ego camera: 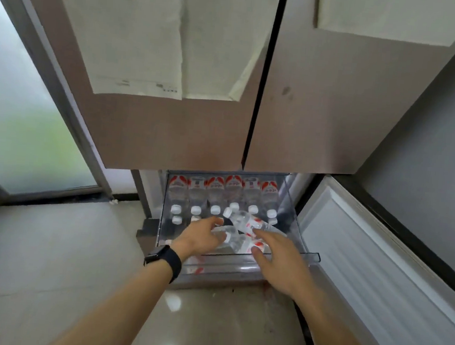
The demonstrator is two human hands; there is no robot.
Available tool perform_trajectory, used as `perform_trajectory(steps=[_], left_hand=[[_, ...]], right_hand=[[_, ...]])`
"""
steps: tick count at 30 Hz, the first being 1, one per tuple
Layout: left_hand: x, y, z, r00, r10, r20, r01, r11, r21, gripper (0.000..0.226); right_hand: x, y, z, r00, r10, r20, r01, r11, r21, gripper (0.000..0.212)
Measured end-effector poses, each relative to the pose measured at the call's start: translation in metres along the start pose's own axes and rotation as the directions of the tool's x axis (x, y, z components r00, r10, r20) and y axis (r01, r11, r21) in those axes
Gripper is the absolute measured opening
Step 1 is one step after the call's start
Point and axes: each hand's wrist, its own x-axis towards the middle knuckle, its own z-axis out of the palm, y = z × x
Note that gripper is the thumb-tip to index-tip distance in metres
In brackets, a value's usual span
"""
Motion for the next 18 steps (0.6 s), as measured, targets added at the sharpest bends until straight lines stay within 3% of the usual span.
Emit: perform_trajectory(steps=[5, 9, 12, 18], left_hand=[[0.052, -0.007, 0.023, 0.98, -0.138, 0.143, 0.122, 0.986, 0.11, 0.052], [0.076, -0.006, 0.032, 0.968, -0.164, 0.192, 0.161, 0.986, 0.031, 0.046], [0.092, -0.01, 0.035, 0.967, -0.148, 0.209, 0.154, 0.988, -0.013, 0.038], [0.102, -0.017, 0.033, 0.956, -0.155, 0.25, 0.185, 0.977, -0.104, 0.033]], right_hand=[[0.086, 0.02, 0.022, 0.991, 0.06, 0.119, -0.046, 0.992, -0.116, 0.05], [0.137, 0.025, 0.039, 0.981, 0.1, 0.167, -0.074, 0.985, -0.157, 0.05], [0.171, 0.026, 0.054, 0.978, 0.058, 0.2, -0.018, 0.98, -0.198, 0.047], [0.198, 0.026, 0.07, 0.962, 0.033, 0.27, 0.114, 0.853, -0.51, 0.058]])
